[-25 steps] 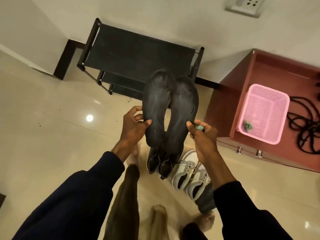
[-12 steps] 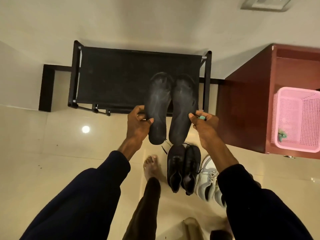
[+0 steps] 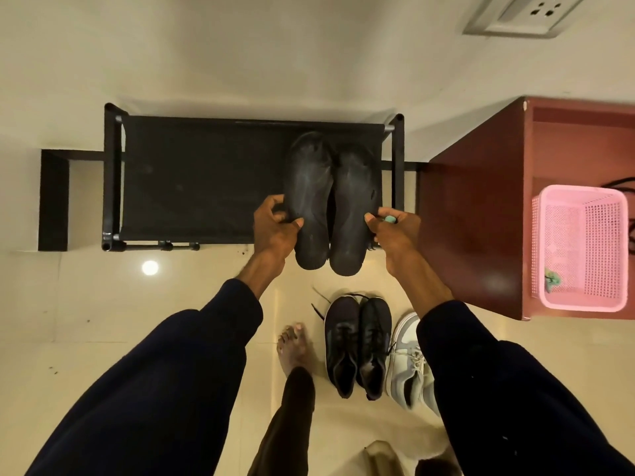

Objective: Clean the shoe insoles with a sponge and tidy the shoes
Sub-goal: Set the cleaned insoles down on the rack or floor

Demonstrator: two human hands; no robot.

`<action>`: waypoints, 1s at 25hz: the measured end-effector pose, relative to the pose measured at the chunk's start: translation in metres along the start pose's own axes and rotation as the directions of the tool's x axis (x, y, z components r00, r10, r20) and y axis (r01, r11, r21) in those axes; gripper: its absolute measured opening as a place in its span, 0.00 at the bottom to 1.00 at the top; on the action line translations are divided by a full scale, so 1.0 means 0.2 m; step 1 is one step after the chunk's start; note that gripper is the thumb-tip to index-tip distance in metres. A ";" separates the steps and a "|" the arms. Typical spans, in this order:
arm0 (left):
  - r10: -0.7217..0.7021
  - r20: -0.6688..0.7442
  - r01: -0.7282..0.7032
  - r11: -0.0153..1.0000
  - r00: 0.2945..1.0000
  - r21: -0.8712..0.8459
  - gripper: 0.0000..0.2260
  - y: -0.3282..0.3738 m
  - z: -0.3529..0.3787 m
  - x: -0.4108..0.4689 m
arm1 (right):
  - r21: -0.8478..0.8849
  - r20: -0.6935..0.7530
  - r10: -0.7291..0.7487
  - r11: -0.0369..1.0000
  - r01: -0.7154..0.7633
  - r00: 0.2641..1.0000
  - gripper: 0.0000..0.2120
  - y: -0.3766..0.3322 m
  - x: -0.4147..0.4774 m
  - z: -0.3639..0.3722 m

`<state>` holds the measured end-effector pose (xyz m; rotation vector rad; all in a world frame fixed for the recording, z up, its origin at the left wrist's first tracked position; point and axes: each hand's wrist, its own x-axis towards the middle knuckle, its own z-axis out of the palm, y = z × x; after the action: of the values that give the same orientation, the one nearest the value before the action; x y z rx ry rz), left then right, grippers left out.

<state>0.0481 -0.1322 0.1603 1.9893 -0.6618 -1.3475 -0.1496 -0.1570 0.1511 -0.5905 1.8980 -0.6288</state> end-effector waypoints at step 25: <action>0.080 -0.178 -0.084 0.996 0.981 -0.014 0.14 -0.14 0.10 -0.36 | 0.015 0.125 -0.223 0.975 0.223 0.967 0.08 0.26 -0.16 -0.32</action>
<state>0.0056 -0.0673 0.1778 2.0139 -0.6363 -1.1091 -0.2026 -0.0880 0.1614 -0.8325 1.7270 -0.7192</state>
